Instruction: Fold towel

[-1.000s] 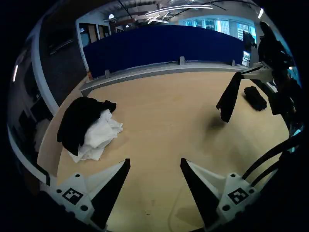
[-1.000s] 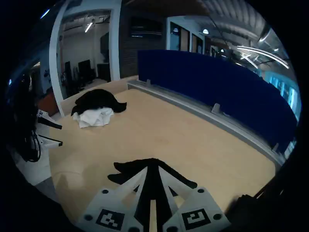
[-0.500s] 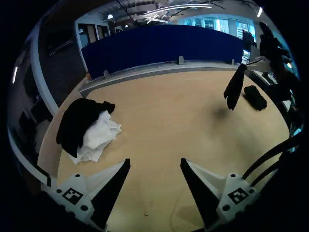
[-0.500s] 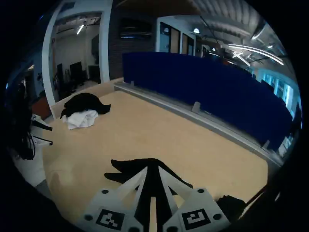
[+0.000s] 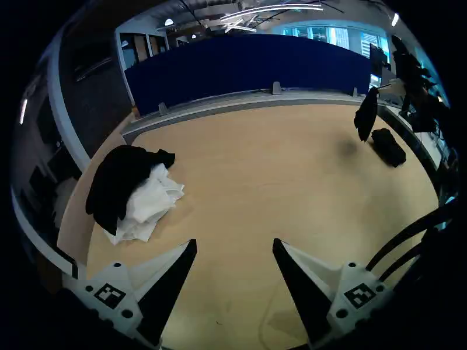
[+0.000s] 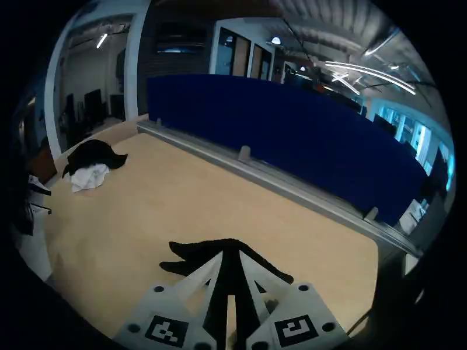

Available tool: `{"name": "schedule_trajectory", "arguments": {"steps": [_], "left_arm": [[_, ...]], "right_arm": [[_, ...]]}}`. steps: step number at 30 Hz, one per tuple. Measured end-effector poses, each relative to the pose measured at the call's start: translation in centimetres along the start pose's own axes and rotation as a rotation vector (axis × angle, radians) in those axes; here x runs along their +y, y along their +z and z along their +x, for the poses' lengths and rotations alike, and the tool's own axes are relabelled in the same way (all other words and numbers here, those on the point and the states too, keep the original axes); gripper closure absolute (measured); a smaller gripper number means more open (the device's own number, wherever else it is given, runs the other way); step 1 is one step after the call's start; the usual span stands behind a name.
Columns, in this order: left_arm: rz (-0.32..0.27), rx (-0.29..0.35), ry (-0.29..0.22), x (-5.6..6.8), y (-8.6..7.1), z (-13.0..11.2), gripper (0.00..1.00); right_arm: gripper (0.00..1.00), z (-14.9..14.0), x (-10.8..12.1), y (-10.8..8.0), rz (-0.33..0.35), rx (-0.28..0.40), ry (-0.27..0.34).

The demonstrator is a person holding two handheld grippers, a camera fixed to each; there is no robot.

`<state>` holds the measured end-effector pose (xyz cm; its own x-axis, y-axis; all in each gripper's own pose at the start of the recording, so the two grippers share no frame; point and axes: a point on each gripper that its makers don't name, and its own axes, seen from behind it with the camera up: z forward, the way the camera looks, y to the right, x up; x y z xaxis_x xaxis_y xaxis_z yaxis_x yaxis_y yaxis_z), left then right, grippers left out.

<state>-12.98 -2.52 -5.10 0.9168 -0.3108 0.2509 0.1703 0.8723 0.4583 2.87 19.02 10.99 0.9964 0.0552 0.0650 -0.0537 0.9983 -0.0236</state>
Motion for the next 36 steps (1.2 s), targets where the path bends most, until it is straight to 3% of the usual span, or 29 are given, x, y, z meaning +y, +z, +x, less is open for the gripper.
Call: {"name": "schedule_trajectory", "arguments": {"steps": [26,36], "left_arm": [[0.014,-0.022,0.029,1.2,0.3,0.3,0.03],[0.004,-0.026,0.037,2.3,0.6,0.7,0.03]], "right_arm": [[0.95,-1.8,13.0,-0.6,-0.127,-0.064,0.040],[0.95,-3.6,13.5,-1.5,-0.126,-0.080,0.059]]}}
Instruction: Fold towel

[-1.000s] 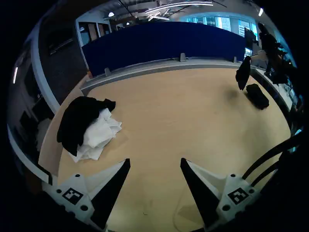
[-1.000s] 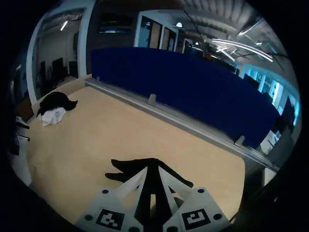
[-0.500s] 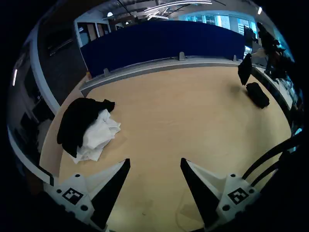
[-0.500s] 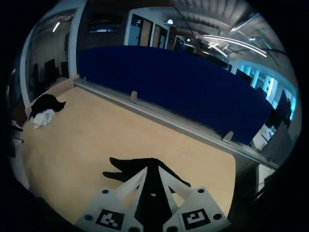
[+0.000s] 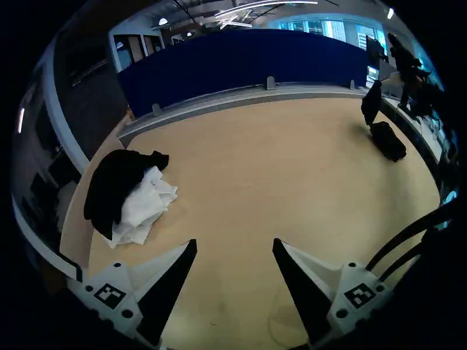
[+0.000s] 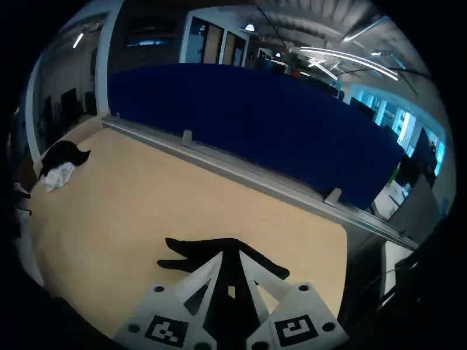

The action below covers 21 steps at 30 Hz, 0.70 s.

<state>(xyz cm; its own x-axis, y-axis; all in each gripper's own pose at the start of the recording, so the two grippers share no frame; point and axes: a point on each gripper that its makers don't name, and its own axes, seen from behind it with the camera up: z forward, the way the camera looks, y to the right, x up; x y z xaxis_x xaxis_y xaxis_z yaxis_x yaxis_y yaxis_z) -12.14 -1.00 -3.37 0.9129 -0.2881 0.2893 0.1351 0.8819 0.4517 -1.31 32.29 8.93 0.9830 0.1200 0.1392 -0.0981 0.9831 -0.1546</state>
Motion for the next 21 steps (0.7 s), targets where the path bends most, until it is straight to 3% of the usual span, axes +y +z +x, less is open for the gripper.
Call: {"name": "schedule_trajectory", "arguments": {"steps": [14,21], "left_arm": [[-0.023,0.012,0.017,1.1,0.2,1.1,0.03],[-0.034,0.017,0.022,1.5,0.2,1.4,0.03]], "right_arm": [[0.95,-5.8,-0.8,-3.7,0.012,-0.053,0.043],[0.95,-8.8,-2.2,-4.7,0.026,-0.084,0.071]]}}
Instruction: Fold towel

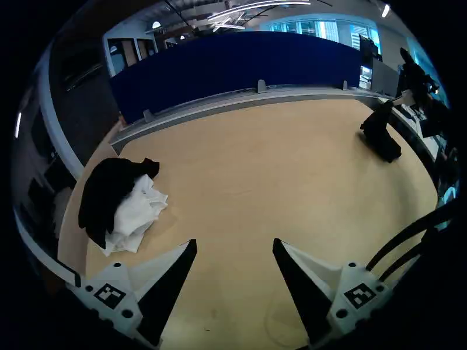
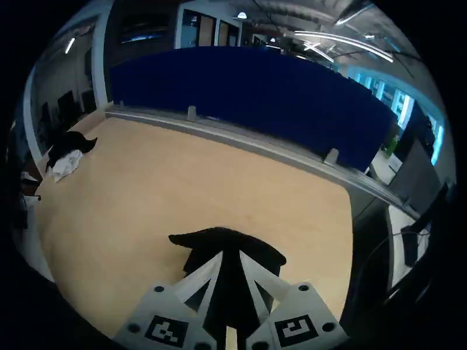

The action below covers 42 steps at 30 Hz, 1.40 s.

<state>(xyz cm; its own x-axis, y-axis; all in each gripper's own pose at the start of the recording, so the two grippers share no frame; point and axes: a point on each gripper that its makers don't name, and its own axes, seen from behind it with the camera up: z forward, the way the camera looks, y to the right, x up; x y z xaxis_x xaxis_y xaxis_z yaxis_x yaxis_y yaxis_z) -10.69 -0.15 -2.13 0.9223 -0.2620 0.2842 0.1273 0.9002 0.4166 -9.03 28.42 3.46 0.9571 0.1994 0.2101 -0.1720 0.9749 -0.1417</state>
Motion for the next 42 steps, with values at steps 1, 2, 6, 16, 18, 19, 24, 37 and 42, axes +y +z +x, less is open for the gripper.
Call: {"name": "schedule_trajectory", "arguments": {"steps": [1,2,6,16,18,19,24,37,42], "left_arm": [[-0.001,0.001,0.001,0.0,0.0,0.1,0.03],[-0.001,0.002,0.002,0.0,0.0,0.1,0.03],[-0.003,0.004,0.005,-0.1,-0.1,0.2,0.03],[0.001,0.008,0.008,-0.5,-0.6,0.2,0.03],[0.002,0.009,0.008,-0.5,-0.7,0.2,0.03],[0.002,0.009,0.008,-0.6,-0.7,0.2,0.03],[0.004,0.010,0.009,-0.8,-0.8,0.2,0.03],[0.009,0.007,0.030,-1.1,-0.5,0.5,0.03],[0.010,0.010,0.039,-1.0,-0.4,0.8,0.03]], "right_arm": [[0.95,-0.3,-0.2,0.0,0.003,-0.002,0.003],[0.95,-0.6,-0.5,-0.1,0.006,-0.004,0.007],[0.95,-1.6,-1.2,0.0,0.011,-0.010,0.021],[0.95,-2.0,-1.3,0.3,0.001,-0.010,0.046],[0.95,-2.3,-1.2,0.4,-0.003,-0.015,0.055],[0.95,-2.5,-1.2,0.5,-0.005,-0.018,0.060],[0.95,-4.4,-1.0,0.6,-0.022,-0.046,0.087],[0.95,-13.0,1.1,1.2,-0.115,-0.179,0.201],[0.95,-13.2,0.9,1.4,-0.119,-0.156,0.236]]}}
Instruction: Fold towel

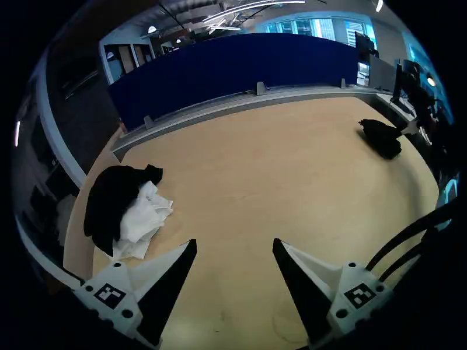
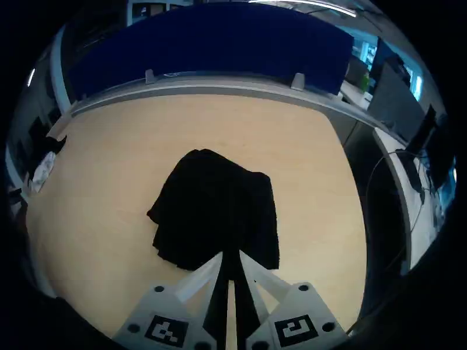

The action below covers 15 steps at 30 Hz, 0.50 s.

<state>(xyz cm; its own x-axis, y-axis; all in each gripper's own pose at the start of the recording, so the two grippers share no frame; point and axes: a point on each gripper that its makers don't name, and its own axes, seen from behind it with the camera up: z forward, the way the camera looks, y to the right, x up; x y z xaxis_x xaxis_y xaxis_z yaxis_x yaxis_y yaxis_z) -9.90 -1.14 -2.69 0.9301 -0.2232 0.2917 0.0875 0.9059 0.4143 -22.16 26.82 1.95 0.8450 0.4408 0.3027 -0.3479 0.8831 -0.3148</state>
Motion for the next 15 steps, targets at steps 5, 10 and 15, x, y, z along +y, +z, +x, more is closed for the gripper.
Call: {"name": "schedule_trajectory", "arguments": {"steps": [5,10,15], "left_arm": [[-0.002,0.003,0.001,0.1,0.2,0.4,0.03],[-0.005,0.008,0.000,0.3,0.3,0.6,0.03],[-0.006,0.008,0.000,0.4,0.3,0.7,0.03]], "right_arm": [[0.95,0.5,-0.1,-0.1,0.000,0.011,0.003],[0.95,0.9,-0.4,0.0,0.008,0.021,0.005],[0.95,2.6,-0.6,-0.6,0.017,0.054,0.005]]}}
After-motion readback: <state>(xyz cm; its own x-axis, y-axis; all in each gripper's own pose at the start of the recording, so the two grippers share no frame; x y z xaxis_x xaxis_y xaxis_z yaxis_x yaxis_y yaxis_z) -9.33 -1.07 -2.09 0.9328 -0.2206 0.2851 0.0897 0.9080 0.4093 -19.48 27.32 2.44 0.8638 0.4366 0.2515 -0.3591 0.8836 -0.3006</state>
